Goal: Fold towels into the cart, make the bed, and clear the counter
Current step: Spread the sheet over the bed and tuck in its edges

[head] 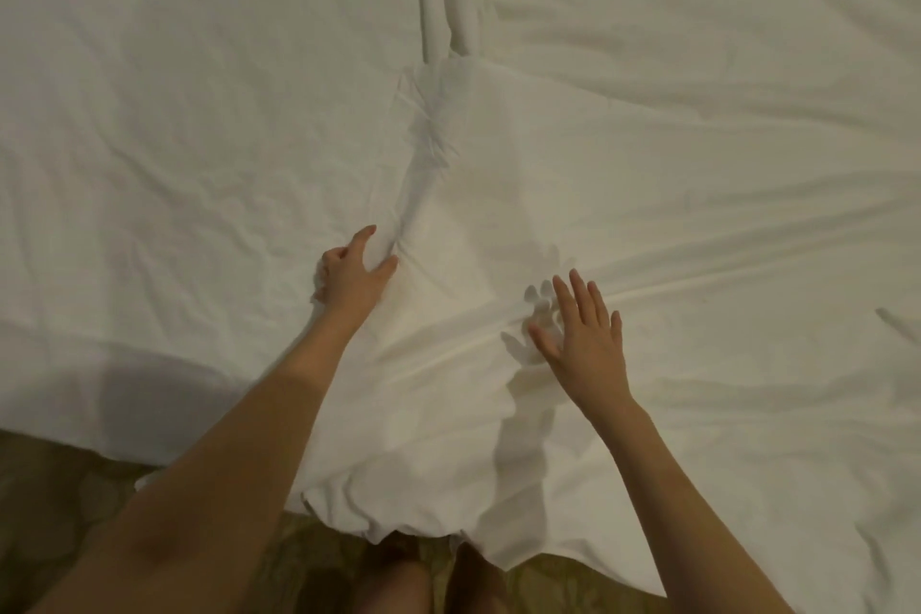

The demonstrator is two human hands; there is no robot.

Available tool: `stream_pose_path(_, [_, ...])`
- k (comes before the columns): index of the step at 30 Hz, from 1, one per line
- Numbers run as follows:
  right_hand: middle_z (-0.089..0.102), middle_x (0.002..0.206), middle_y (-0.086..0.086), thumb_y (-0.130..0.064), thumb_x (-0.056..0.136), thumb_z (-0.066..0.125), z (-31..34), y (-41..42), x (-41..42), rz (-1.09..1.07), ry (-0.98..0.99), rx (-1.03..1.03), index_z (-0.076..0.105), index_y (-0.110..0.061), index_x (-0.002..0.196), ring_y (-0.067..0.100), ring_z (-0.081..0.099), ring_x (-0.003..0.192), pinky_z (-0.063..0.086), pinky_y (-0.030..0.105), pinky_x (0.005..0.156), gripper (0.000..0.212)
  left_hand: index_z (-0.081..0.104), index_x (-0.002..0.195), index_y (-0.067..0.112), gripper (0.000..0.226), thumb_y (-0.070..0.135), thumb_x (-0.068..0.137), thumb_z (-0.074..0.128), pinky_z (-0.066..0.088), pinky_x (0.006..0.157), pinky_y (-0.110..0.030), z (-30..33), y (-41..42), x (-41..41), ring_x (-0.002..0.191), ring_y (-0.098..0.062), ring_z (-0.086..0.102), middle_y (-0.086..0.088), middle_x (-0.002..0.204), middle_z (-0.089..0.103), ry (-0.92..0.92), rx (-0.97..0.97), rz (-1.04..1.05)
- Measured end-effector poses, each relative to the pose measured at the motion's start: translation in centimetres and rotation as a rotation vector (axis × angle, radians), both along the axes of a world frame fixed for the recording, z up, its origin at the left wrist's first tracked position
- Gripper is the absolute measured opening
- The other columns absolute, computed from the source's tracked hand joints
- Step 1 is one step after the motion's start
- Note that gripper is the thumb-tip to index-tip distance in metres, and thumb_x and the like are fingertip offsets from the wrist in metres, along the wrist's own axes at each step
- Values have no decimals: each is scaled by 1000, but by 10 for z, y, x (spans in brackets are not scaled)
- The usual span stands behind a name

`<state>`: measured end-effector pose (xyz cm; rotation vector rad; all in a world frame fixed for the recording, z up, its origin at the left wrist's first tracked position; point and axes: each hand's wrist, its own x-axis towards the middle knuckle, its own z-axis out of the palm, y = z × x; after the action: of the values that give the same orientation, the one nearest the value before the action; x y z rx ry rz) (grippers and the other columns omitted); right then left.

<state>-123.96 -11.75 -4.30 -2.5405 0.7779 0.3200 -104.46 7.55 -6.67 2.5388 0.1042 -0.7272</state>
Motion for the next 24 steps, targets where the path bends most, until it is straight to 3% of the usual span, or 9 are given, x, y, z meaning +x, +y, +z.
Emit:
stream_pose_path(2, [14, 159, 0, -66, 88, 27, 0, 0, -1, 5, 2, 0, 23, -21, 150, 23, 8, 147, 13, 51, 114, 76, 36, 140, 42, 57, 48, 88, 58, 28, 109, -47, 2, -2, 4, 129, -32, 36, -12, 138, 42, 80, -74, -17])
stream_pose_path(4, [10, 160, -1, -61, 92, 36, 1, -1, -2, -2, 18, 10, 19, -22, 151, 21, 5, 147, 11, 51, 116, 72, 40, 140, 32, 54, 31, 90, 62, 35, 107, -39, 7, -4, 5, 128, -29, 42, -9, 138, 47, 137, -284, -68])
stream_pose_path(7, [6, 160, -2, -69, 86, 24, 11, 0, -1, -33, 19, 33, 16, -22, 151, 20, 1, 148, 8, 49, 116, 81, 53, 130, 14, 46, 0, 86, 59, 43, 102, -34, 24, -11, 2, 121, -26, 51, -7, 128, 54, 89, -492, 9])
stream_pose_path(9, [3, 160, -3, -59, 94, 34, 20, 2, 0, -54, 4, 58, 14, -23, 151, 18, -2, 147, 5, 48, 117, 71, 55, 129, 15, 46, -3, 87, 57, 42, 102, -29, 43, -19, -5, 122, -20, 50, -3, 128, 53, 77, -576, 80])
stream_pose_path(13, [6, 160, -3, -46, 95, 45, 40, 5, 7, -127, -148, 136, 19, -22, 150, 17, -1, 147, 9, 48, 118, 65, 34, 145, 19, 65, -2, 89, 58, 39, 103, -22, 79, -35, -24, 128, -10, 41, 3, 141, 40, 153, -787, 183])
stream_pose_path(15, [9, 160, -3, -46, 95, 46, 49, 7, 11, -150, -206, 183, 21, -23, 150, 17, 1, 147, 10, 46, 118, 64, 22, 150, 22, 77, -5, 87, 59, 41, 104, -29, 93, -42, -39, 131, -15, 42, 0, 147, 36, 236, -894, 225])
stream_pose_path(19, [15, 159, -3, -43, 95, 47, 68, 16, 8, -148, -292, 218, 28, -22, 148, 15, 7, 146, 11, 35, 117, 60, 5, 152, 32, 95, -6, 85, 61, 39, 107, -32, 101, -53, -71, 137, -11, 33, 7, 155, 23, 315, -921, 74])
stream_pose_path(22, [21, 156, -6, -40, 96, 48, 83, 14, 0, -279, -355, 371, 39, -25, 143, 10, 15, 144, 17, 25, 113, 50, 8, 150, 39, 90, -5, 88, 56, 48, 83, -16, 110, -63, -94, 115, -8, 51, 22, 131, 47, 398, -940, -11])
stream_pose_path(24, [30, 152, -7, -39, 96, 49, 91, 12, -5, -380, -389, 488, 45, -26, 139, 7, 25, 139, 24, 22, 109, 44, 23, 148, 38, 79, -2, 87, 51, 50, 76, -22, 118, -71, -106, 94, -8, 58, 27, 103, 61, 494, -981, -22])
